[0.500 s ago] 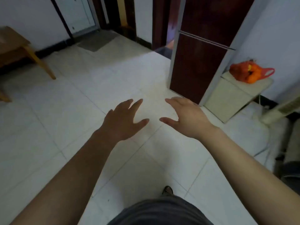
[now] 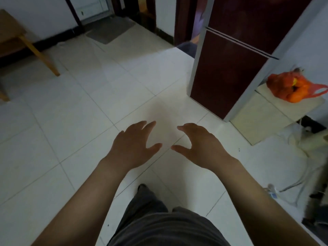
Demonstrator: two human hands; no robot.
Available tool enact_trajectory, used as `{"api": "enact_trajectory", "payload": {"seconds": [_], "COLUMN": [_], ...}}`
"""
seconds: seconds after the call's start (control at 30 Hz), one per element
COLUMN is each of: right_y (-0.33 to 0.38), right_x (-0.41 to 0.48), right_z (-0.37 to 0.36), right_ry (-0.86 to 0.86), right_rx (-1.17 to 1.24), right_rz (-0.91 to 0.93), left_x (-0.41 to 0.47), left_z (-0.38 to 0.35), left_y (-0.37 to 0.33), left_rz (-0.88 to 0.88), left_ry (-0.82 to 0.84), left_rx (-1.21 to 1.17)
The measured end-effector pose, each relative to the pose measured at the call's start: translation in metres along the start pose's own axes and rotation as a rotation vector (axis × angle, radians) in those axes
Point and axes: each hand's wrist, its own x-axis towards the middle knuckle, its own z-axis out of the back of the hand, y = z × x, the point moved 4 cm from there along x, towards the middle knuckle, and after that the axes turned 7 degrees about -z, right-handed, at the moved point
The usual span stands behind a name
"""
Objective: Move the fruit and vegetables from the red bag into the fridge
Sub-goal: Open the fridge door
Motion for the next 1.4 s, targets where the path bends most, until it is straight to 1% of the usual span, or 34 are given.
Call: {"api": "enact_trajectory", "payload": {"seconds": [0.07, 0.17, 0.27, 0.37, 0.43, 0.53, 0.67, 0.77, 0.9, 1.03, 1.23, 1.4], "right_y": [0.006, 0.011, 0.008, -0.003, -0.011, -0.019, -0.038, -0.062, -0.105, -0.138, -0.186, -0.204], "right_x": [0.033, 0.085, 0.132, 0.166, 0.191, 0.235, 0.276, 0.31, 0.37, 0.433, 0.519, 0.576], "right_z": [0.004, 0.014, 0.03, 0.047, 0.06, 0.08, 0.109, 0.133, 0.179, 0.237, 0.306, 0.36], "right_ry": [0.02, 0.024, 0.035, 0.068, 0.05, -0.025, -0.076, -0.102, -0.173, -0.242, -0.304, -0.351], "right_rx": [0.013, 0.004, -0.014, -0.026, -0.032, 0.014, 0.055, 0.039, 0.043, 0.078, 0.02, 0.005], "right_rz": [0.021, 0.022, -0.024, -0.105, -0.163, -0.219, -0.277, -0.3, -0.311, -0.24, -0.177, -0.173], "left_x": [0.018, 0.059, 0.117, 0.173, 0.213, 0.271, 0.331, 0.383, 0.466, 0.543, 0.645, 0.707], "left_z": [0.009, 0.024, 0.045, 0.073, 0.091, 0.112, 0.133, 0.151, 0.175, 0.209, 0.252, 0.285], "left_y": [0.014, 0.035, 0.053, 0.061, 0.065, 0.065, 0.049, 0.041, 0.028, 0.0, -0.031, -0.039], "left_rz": [0.027, 0.023, -0.03, -0.106, -0.161, -0.239, -0.324, -0.377, -0.413, -0.467, -0.474, -0.506], "left_ry": [-0.02, -0.032, -0.018, 0.048, 0.062, 0.066, 0.094, 0.062, 0.003, -0.101, -0.238, -0.259], "left_rx": [-0.026, -0.034, 0.003, 0.081, 0.154, 0.224, 0.161, 0.12, 0.135, 0.119, 0.096, 0.147]}}
